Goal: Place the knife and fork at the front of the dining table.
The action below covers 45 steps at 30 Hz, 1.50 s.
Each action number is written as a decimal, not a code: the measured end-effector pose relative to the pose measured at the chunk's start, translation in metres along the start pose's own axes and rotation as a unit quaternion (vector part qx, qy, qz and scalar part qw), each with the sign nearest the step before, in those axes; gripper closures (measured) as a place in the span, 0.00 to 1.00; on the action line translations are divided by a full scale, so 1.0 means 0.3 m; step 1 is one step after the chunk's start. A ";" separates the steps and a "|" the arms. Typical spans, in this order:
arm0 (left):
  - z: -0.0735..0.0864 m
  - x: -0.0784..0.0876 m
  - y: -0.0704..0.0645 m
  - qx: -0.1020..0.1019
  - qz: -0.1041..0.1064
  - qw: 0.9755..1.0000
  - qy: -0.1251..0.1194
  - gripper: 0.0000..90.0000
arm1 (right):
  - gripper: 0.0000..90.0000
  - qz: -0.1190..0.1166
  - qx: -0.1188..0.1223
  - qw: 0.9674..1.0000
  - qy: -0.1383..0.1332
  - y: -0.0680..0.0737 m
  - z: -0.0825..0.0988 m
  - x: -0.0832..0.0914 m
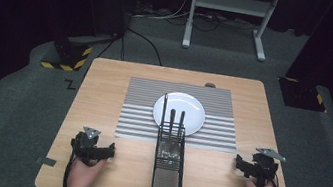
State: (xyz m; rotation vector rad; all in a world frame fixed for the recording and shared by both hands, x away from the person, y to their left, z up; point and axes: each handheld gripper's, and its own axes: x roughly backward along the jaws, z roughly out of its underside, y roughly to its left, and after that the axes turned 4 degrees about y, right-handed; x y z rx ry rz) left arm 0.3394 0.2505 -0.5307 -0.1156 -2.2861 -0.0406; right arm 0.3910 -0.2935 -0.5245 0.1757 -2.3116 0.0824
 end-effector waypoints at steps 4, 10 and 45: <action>0.002 0.002 0.002 -0.001 0.002 1.000 -0.002 0.01 | 0.11 -0.003 0.005 1.000 0.000 -0.003 0.001 0.001; 0.003 0.002 0.002 -0.003 0.003 1.000 -0.001 0.01 | 0.11 -0.005 0.008 1.000 0.000 -0.003 0.002 0.001; 0.013 0.121 -0.045 -0.046 0.097 0.990 -0.090 0.02 | 0.11 -0.014 0.019 1.000 0.000 0.006 0.008 0.007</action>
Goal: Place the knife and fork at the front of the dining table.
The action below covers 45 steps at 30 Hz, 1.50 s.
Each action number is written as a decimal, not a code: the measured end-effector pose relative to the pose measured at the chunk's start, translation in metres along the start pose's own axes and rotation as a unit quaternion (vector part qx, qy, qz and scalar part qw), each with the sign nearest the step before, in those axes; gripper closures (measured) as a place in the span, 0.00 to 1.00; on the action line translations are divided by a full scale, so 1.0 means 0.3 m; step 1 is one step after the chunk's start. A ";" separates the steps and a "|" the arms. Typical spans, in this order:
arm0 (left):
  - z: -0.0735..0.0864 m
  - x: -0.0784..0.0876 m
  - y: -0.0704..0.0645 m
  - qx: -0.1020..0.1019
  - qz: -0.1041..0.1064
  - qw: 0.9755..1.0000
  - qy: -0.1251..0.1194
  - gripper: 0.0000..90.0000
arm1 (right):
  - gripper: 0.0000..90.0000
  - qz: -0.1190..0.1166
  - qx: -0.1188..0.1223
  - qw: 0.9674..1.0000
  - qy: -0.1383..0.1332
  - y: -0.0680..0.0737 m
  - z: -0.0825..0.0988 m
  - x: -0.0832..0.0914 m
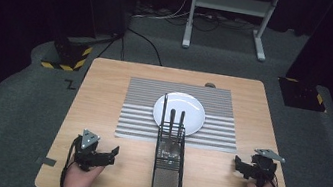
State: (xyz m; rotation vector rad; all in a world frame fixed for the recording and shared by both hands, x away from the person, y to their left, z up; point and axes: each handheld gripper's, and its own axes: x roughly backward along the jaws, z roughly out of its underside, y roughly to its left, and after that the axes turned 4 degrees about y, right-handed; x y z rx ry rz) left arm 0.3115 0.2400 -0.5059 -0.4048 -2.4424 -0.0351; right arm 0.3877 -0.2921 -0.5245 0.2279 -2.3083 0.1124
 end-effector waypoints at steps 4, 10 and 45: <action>-0.012 0.015 -0.037 -0.013 0.019 1.000 -0.021 0.02 | 0.11 0.000 0.000 1.000 0.000 0.000 0.000 0.000; -0.023 0.031 -0.066 -0.021 0.037 0.998 -0.044 0.02 | 0.11 0.000 0.000 1.000 0.000 0.000 0.000 0.000; -0.175 0.073 -0.257 -0.067 0.118 0.978 -0.156 0.04 | 0.11 0.000 0.000 1.000 0.000 0.000 0.000 0.000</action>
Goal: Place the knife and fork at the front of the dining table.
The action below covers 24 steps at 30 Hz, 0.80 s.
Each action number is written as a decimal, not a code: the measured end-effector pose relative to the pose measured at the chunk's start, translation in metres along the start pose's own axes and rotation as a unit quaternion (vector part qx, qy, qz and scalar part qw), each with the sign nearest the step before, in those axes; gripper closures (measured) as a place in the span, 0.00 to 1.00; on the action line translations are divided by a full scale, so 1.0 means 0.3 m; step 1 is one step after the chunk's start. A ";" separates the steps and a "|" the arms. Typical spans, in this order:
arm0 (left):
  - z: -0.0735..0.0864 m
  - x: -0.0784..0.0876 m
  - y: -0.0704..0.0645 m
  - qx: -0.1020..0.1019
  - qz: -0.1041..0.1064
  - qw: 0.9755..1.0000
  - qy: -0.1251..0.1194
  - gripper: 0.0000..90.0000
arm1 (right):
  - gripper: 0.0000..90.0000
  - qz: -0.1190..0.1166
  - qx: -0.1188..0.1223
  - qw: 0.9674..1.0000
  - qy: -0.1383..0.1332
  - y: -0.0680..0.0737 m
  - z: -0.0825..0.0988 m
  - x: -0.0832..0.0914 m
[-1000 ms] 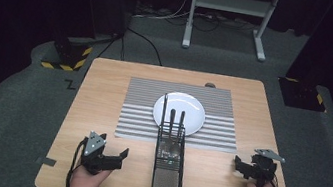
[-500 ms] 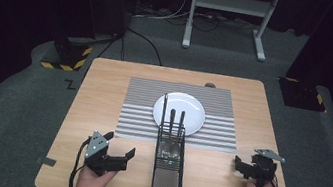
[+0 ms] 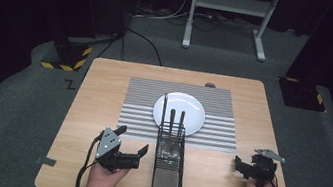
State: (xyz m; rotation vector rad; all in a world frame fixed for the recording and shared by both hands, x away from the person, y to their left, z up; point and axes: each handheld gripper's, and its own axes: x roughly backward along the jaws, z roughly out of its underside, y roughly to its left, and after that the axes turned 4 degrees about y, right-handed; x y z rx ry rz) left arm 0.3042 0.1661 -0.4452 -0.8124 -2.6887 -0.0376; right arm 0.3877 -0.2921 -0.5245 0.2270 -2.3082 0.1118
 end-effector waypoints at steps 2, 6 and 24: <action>-0.005 -0.007 -0.003 -0.001 0.002 1.000 -0.001 0.05 | 0.11 0.000 0.000 1.000 0.000 0.000 0.000 0.000; -0.025 -0.039 -0.006 0.002 0.006 1.000 0.001 0.06 | 0.11 0.000 0.000 1.000 0.000 0.000 0.000 0.000; -0.093 -0.143 -0.014 -0.002 0.004 1.000 -0.001 0.17 | 0.11 0.000 0.000 1.000 0.000 0.000 0.000 0.000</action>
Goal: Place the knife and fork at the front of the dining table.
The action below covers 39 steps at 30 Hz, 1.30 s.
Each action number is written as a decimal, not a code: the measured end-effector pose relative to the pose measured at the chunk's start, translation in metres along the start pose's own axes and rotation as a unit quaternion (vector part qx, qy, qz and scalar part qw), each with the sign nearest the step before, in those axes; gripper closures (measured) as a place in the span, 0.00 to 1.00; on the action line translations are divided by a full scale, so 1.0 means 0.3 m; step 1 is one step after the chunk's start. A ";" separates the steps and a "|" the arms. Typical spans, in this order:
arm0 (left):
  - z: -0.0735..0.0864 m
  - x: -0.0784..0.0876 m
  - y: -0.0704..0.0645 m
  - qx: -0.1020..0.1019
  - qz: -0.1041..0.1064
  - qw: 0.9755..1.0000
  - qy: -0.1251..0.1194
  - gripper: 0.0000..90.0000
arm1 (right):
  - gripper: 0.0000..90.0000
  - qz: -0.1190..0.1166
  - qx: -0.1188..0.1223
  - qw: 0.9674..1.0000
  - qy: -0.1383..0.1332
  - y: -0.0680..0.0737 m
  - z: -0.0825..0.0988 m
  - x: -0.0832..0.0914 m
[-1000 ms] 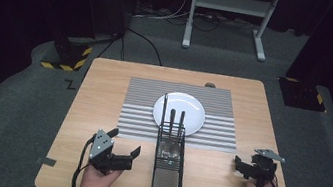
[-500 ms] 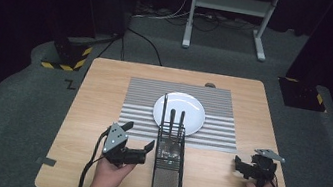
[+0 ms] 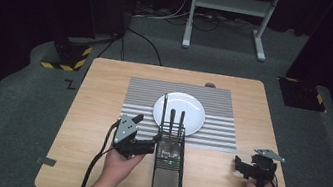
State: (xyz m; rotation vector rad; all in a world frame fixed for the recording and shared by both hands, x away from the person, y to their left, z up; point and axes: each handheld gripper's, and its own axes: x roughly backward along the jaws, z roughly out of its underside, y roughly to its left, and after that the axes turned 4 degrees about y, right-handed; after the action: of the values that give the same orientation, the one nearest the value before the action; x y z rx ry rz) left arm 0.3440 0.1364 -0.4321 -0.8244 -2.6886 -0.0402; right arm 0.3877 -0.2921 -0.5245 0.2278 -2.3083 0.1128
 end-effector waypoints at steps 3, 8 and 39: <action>-0.017 -0.024 0.000 -0.004 0.000 1.000 0.003 0.23 | 0.11 0.000 -0.001 1.000 0.000 0.000 0.000 0.000; -0.032 -0.039 -0.009 -0.020 -0.006 1.000 0.002 0.34 | 0.11 0.000 0.000 1.000 0.000 0.000 0.000 0.000; -0.039 -0.067 -0.086 0.009 -0.026 1.000 -0.004 0.90 | 0.11 0.000 -0.001 1.000 0.000 0.000 0.000 0.000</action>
State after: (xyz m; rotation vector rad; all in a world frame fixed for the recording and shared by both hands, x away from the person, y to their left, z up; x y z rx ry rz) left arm 0.3491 0.1026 -0.4256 -0.7505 -2.7137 -0.0249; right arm 0.3877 -0.2921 -0.5245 0.2272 -2.3079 0.1117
